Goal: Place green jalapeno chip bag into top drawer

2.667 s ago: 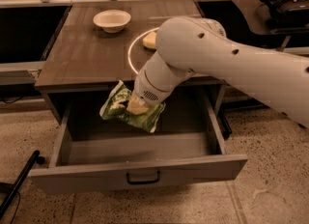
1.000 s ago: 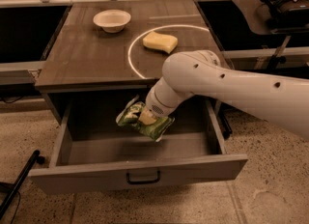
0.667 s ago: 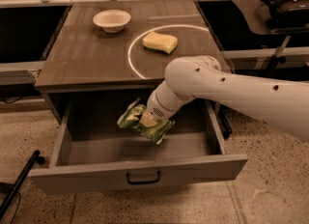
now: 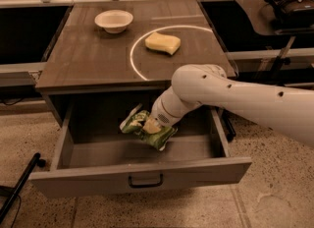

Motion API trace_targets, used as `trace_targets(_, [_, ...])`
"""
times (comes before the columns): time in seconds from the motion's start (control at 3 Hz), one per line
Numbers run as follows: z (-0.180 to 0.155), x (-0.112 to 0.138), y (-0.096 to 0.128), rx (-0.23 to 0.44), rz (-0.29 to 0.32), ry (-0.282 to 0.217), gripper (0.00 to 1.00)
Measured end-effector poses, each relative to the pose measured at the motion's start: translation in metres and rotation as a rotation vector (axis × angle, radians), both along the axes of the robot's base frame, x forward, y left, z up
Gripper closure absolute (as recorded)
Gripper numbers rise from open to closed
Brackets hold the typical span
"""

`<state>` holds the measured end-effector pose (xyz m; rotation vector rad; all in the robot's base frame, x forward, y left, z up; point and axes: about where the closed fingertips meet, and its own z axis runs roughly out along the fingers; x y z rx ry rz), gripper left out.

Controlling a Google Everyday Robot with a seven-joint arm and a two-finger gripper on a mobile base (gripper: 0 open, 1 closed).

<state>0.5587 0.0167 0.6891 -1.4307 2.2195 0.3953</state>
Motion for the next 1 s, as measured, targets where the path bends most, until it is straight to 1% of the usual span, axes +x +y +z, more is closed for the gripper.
trace_targets(0.33, [-0.002, -0.007, -0.006, 0.011, -0.014, 0.006, 0.12])
trace_targets(0.67, [0.001, -0.024, -0.02, 0.024, -0.05, 0.014, 0.0])
trace_targets(1.0, [0.02, -0.058, -0.042, 0.055, -0.101, 0.019, 0.0])
